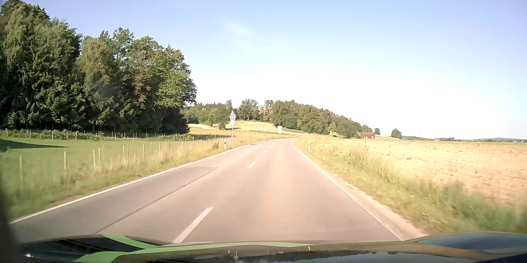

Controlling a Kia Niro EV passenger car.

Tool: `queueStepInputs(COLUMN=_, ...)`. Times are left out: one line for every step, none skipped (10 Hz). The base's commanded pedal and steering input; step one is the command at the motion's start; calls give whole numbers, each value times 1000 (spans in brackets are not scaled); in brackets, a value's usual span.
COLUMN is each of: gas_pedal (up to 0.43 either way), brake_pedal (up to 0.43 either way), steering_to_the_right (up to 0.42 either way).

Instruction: Follow the waypoints while adhering to traffic rules and regulations

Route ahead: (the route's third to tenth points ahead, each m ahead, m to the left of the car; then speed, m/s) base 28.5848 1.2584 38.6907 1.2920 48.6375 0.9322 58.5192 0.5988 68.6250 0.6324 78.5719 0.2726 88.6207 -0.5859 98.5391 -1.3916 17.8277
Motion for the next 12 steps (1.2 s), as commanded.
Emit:
queueStepInputs(gas_pedal=260, brake_pedal=0, steering_to_the_right=-2)
queueStepInputs(gas_pedal=260, brake_pedal=0, steering_to_the_right=-2)
queueStepInputs(gas_pedal=260, brake_pedal=0, steering_to_the_right=-2)
queueStepInputs(gas_pedal=260, brake_pedal=0, steering_to_the_right=-2)
queueStepInputs(gas_pedal=260, brake_pedal=0, steering_to_the_right=-2)
queueStepInputs(gas_pedal=260, brake_pedal=0, steering_to_the_right=-2)
queueStepInputs(gas_pedal=260, brake_pedal=0, steering_to_the_right=-2)
queueStepInputs(gas_pedal=268, brake_pedal=0, steering_to_the_right=-2)
queueStepInputs(gas_pedal=299, brake_pedal=0, steering_to_the_right=-2)
queueStepInputs(gas_pedal=311, brake_pedal=0, steering_to_the_right=-2)
queueStepInputs(gas_pedal=311, brake_pedal=0, steering_to_the_right=-2)
queueStepInputs(gas_pedal=299, brake_pedal=0, steering_to_the_right=-2)
